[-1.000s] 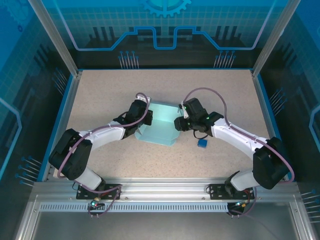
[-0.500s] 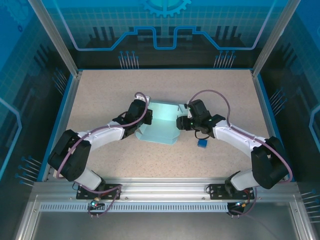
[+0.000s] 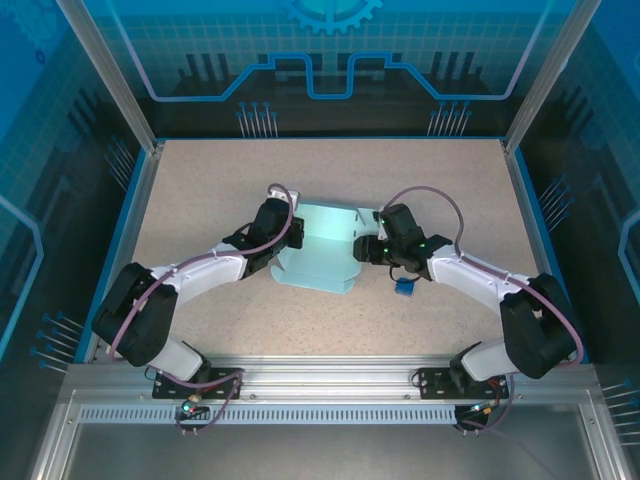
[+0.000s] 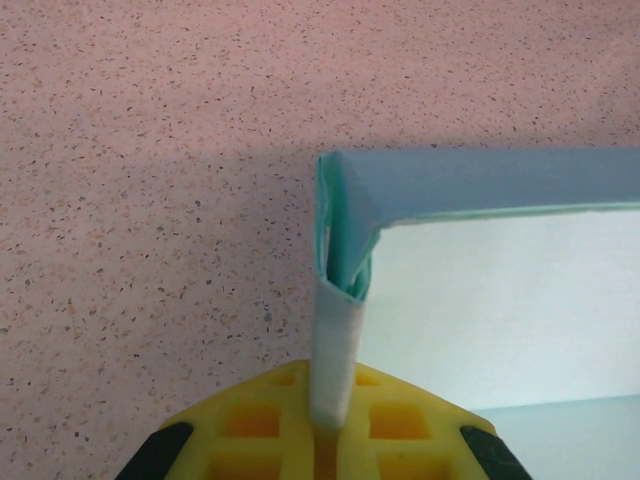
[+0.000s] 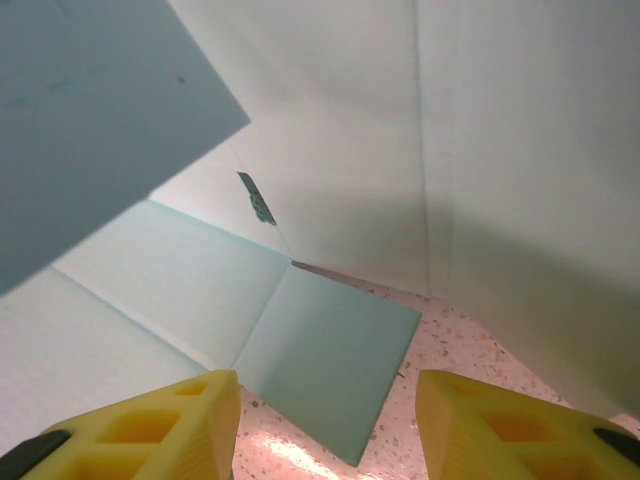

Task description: Fold the paper box

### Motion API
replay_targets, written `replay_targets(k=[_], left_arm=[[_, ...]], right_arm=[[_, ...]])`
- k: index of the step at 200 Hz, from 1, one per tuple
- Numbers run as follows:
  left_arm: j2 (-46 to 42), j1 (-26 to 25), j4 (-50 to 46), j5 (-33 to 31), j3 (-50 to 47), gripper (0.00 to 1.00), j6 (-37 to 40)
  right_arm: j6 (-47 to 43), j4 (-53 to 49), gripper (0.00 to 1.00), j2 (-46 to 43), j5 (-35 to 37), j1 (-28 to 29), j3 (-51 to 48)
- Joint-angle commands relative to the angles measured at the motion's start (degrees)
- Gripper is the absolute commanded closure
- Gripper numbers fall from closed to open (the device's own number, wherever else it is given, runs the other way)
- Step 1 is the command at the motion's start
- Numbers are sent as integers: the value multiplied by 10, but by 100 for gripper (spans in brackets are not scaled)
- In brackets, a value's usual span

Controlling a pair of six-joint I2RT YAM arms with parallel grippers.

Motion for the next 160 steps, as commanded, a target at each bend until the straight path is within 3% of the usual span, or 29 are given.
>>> replay_targets(k=[1,84,160], left_arm=[[-18,-4,3,1,6,100,-22],[-20,-4,7,3,3,100,-20],[-13,-4,11,8,2,100,-15]], right_arm=[[28,28,50,-15,-20,-5,-10],[43,48,52,-8,-4,-6,-5],[27,43,62,-10,4,-5,17]])
